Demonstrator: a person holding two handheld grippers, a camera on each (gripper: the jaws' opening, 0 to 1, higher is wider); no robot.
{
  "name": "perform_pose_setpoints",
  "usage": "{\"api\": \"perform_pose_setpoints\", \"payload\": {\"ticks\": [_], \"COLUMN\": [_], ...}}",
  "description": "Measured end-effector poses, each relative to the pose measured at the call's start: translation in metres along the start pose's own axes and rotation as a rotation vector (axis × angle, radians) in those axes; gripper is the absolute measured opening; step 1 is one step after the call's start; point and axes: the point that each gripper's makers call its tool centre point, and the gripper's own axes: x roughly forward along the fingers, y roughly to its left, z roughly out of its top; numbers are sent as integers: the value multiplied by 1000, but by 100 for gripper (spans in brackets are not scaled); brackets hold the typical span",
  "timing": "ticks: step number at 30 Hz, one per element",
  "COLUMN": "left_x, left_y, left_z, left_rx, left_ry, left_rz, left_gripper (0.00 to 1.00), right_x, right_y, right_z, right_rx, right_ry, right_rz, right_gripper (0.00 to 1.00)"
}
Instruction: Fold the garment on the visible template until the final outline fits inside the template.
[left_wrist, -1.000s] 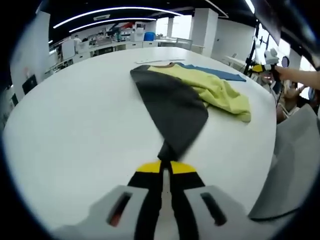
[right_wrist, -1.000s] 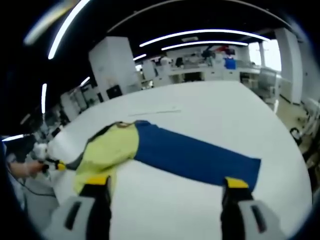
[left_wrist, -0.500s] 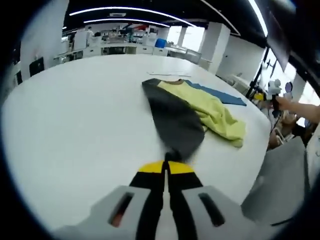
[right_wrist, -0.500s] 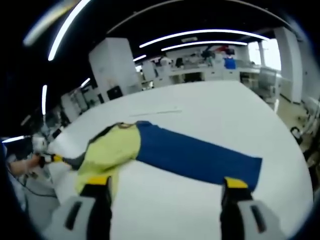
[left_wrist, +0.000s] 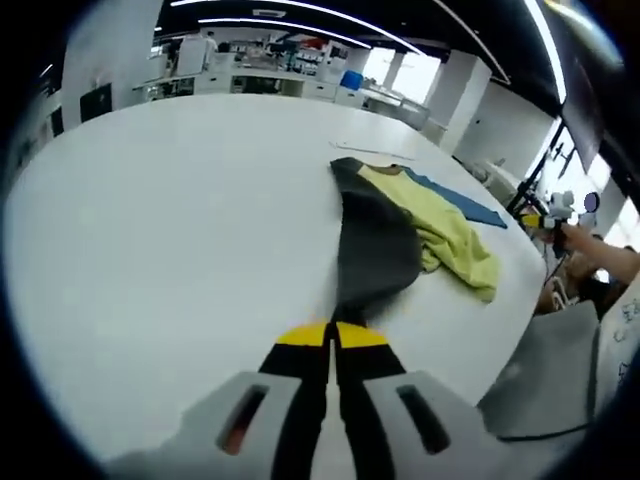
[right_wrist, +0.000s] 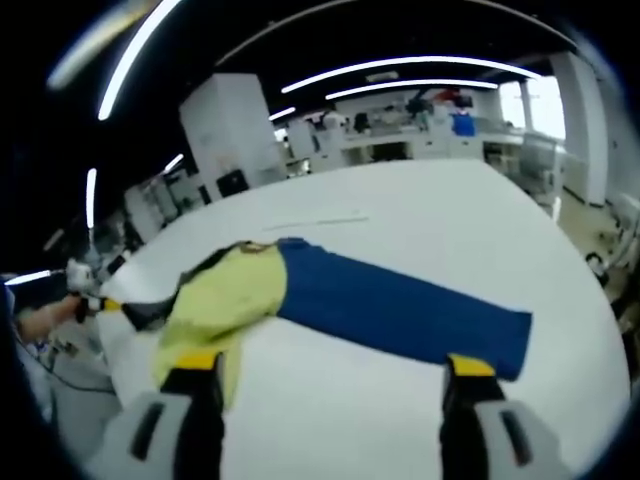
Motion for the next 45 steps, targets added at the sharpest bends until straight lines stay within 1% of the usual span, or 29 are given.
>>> {"api": "perform_pose_setpoints", "payload": {"ticks": [2, 6, 9, 10, 14, 15, 18, 20, 22, 23, 24, 26, 28, 31, 33, 35, 36, 39, 40, 42, 44, 45], "left_x": [-2, -4, -5, -4, -1, 0, 8, 9, 15, 15, 17, 27, 26, 32, 36, 38, 38, 40, 41, 47, 48, 46], "left_y": [12, 34, 58, 61, 87, 90, 111, 111, 128, 131, 136, 152, 157, 180, 192, 199, 200, 205, 206, 217, 224, 224], "left_z": [0, 7, 13, 13, 19, 20, 24, 20, 20, 19, 21, 25, 28, 33, 37, 39, 40, 45, 47, 55, 58, 57], "left_rx": [-2, -21, -35, -38, -92, -88, -100, -104, -115, -118, -117, -117, -113, -103, -102, -97, -88, -73, -69, -54, -46, -45], "left_ry": [19, 31, 40, 40, 38, 39, 54, 74, 92, 99, 107, 113, 125, 146, 155, 164, 173, 174, 179, 188, 196, 201], "left_rz": [14, 35, 74, 77, 116, 117, 138, 159, 176, 180, 189, 197, 215, 242, 257, 274, 278, 292, 298, 313, 328, 334], "left_gripper": [0, 0, 0, 0, 0, 0, 0, 0, 0, 0, 0, 0, 0, 0, 0, 0, 0, 0, 0, 0, 0, 0], "right_x": [0, 0, -1, -1, 1, 1, 1, 1, 0, 0, 0, 0, 0, 0, 0, -1, -1, -1, -2, -2, -1, 0], "right_y": [-1, -2, -1, -2, -2, -1, 2, 2, 1, 1, 1, 0, 0, -1, -2, -2, -3, -5, -4, -3, -3, -2], "right_z": [1, 2, 3, 4, 0, -1, -5, -7, -7, -7, -7, -6, -6, -6, -8, -14, -17, -22, -22, -23, -22, -22], "right_rx": [-1, -8, -12, -14, -21, -29, -40, -46, -52, -52, -53, -53, -49, -37, -37, -51, -49, -44, -42, -37, -32, -30], "right_ry": [-2, -5, -9, -12, 2, 14, 32, 44, 52, 54, 55, 58, 58, 59, 64, 89, 96, 106, 106, 106, 102, 102], "right_rz": [-2, -8, -11, -12, -14, -17, -20, -24, -27, -28, -29, -34, -39, -44, -50, -59, -60, -68, -70, -71, -74, -73], "right_gripper": [91, 91, 92, 93, 94, 94, 94, 94, 94, 94, 94, 94, 94, 94, 94, 94, 94, 94, 94, 94, 94, 94]}}
